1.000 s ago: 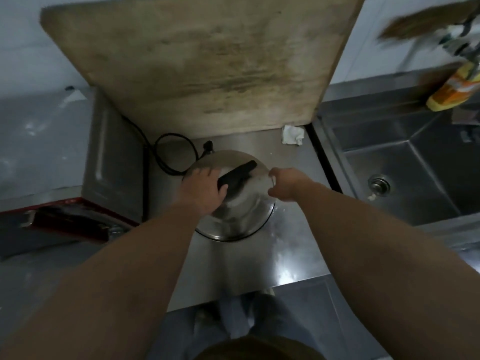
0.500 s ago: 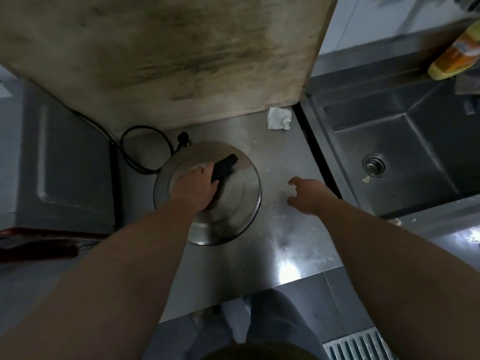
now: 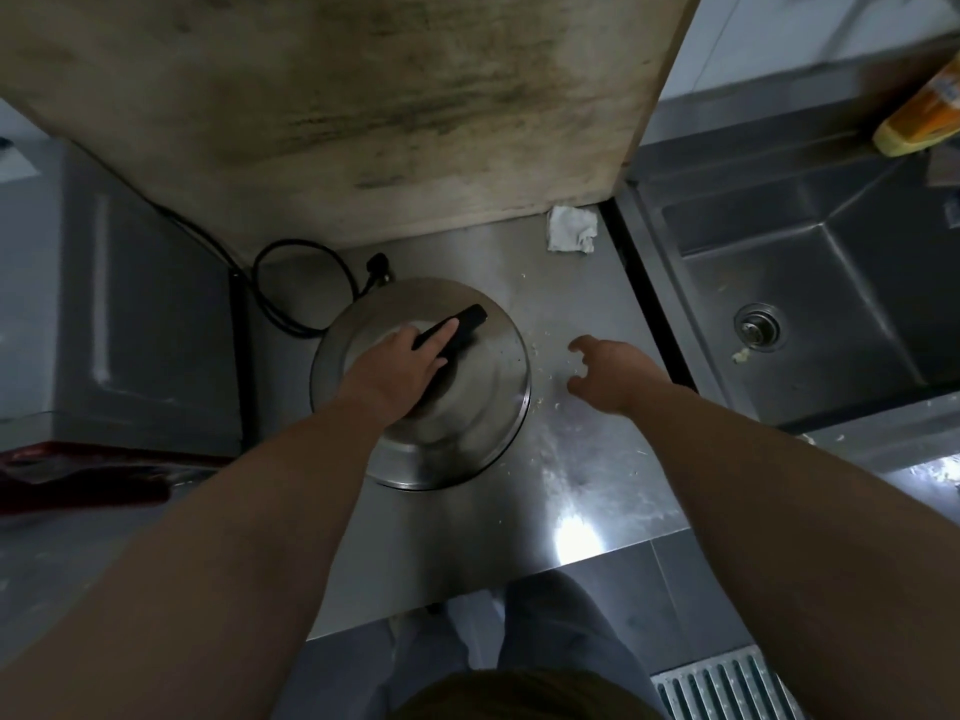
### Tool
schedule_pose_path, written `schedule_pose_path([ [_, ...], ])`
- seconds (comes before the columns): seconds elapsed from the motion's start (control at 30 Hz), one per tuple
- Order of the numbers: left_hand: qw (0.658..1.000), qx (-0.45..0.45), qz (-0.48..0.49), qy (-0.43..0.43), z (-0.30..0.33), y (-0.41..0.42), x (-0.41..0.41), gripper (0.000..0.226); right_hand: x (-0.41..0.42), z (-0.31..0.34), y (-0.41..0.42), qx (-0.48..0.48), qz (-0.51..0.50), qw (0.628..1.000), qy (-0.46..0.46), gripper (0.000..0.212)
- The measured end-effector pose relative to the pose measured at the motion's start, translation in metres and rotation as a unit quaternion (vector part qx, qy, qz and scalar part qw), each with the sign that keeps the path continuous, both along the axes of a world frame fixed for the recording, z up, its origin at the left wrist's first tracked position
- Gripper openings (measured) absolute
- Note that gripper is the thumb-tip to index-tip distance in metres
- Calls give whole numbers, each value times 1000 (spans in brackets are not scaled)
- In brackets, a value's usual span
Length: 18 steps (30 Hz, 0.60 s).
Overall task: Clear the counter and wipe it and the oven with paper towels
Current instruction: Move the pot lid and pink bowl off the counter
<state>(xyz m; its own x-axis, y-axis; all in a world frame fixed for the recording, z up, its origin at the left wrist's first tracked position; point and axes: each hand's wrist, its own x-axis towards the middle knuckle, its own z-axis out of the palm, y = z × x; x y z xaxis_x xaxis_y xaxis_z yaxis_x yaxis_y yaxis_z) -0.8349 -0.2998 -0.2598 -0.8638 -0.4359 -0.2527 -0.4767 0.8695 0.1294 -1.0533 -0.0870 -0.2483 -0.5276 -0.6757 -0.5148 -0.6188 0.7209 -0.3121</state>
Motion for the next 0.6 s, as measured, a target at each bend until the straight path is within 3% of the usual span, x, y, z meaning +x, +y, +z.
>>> schedule_pose_path([
  [0.6,996,-23,58,64,49,3,33,61,18,20,-17,-36,50,998,-2,62],
])
